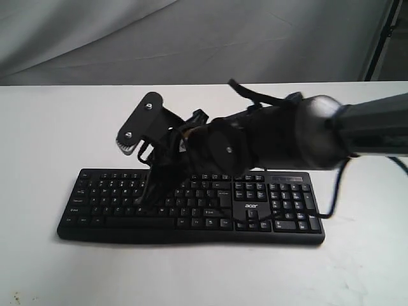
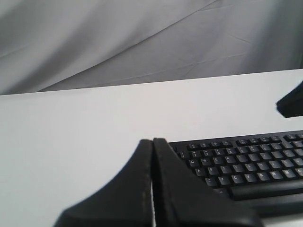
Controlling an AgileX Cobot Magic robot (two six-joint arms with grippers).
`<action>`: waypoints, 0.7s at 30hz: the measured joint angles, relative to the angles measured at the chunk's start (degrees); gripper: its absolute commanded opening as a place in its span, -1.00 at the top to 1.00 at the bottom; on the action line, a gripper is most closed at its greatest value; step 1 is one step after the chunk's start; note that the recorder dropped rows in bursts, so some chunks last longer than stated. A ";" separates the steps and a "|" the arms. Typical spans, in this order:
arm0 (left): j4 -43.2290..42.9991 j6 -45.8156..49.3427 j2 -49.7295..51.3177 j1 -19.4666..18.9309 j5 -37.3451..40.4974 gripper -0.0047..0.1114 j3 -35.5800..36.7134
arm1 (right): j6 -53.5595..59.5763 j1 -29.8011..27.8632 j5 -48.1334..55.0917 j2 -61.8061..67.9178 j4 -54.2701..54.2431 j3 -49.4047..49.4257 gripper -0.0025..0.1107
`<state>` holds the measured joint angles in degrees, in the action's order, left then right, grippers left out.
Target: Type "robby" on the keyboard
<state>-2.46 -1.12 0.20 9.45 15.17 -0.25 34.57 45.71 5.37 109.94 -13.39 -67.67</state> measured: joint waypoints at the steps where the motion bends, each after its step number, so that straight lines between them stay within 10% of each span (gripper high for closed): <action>1: 0.00 0.00 0.00 0.00 0.00 0.92 0.00 | 0.00 -0.33 -0.11 -2.45 0.00 2.56 0.96; 21: 0.00 0.00 0.00 0.00 0.00 0.92 0.00 | -7.73 -5.88 -19.34 -47.10 -14.27 42.81 0.96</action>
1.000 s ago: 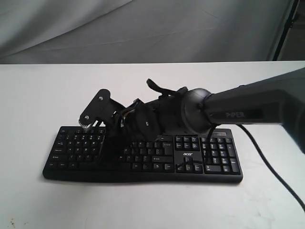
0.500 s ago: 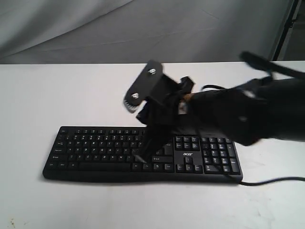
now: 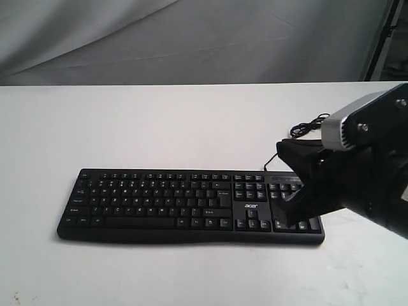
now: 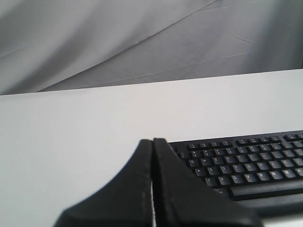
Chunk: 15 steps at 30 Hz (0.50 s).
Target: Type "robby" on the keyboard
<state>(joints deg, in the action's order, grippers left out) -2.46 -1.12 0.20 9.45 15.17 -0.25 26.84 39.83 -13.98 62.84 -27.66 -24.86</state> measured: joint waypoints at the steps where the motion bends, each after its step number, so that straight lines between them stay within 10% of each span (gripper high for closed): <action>1: 0.00 0.00 0.00 0.00 0.00 0.92 0.00 | 0.00 0.00 -0.53 0.00 -0.30 0.14 0.96; 15: 0.00 0.00 0.00 0.00 0.00 0.92 0.00 | 0.59 -6.37 -4.41 -14.44 -1.10 5.36 0.96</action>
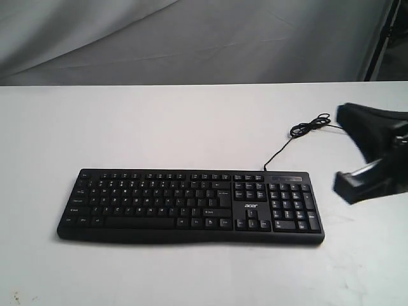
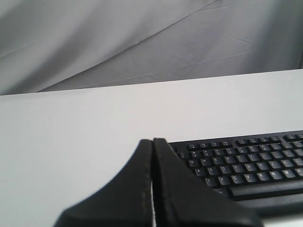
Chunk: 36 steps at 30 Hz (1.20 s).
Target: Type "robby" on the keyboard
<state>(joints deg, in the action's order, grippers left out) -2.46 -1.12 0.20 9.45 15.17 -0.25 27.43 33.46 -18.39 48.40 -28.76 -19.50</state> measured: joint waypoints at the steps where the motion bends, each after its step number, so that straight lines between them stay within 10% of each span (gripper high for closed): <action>1: 0.00 0.00 0.00 0.00 0.00 0.92 0.00 | 0.00 -1.84 0.00 -2.44 -0.18 1.12 0.96; 15: 0.00 0.00 0.00 0.00 0.00 0.92 0.00 | 0.22 -30.15 23.66 -30.14 1.36 3.94 0.96; 36: 0.00 0.00 0.00 0.00 0.00 0.92 0.00 | -22.60 -31.20 20.60 -38.01 23.99 19.15 0.96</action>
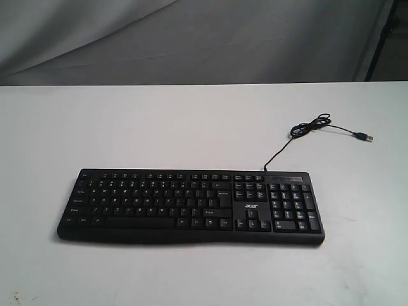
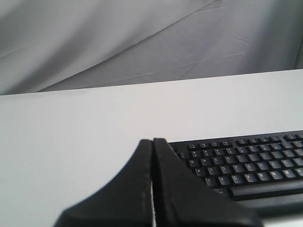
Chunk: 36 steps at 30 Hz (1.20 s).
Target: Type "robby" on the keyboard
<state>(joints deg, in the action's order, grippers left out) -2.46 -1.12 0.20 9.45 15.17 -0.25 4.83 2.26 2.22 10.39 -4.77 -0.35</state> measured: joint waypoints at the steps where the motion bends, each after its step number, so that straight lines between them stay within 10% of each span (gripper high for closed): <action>1: 0.00 0.00 0.00 0.00 0.00 0.92 0.00 | -0.10 0.00 0.92 -0.85 0.12 0.04 0.96; 36: 0.00 0.00 0.00 0.00 0.00 0.92 0.00 | -0.33 0.00 12.27 -3.86 1.60 0.14 0.96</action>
<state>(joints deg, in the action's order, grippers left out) -2.46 -1.12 0.20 9.45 15.17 -0.25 4.50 2.26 14.49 6.53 -3.17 -0.22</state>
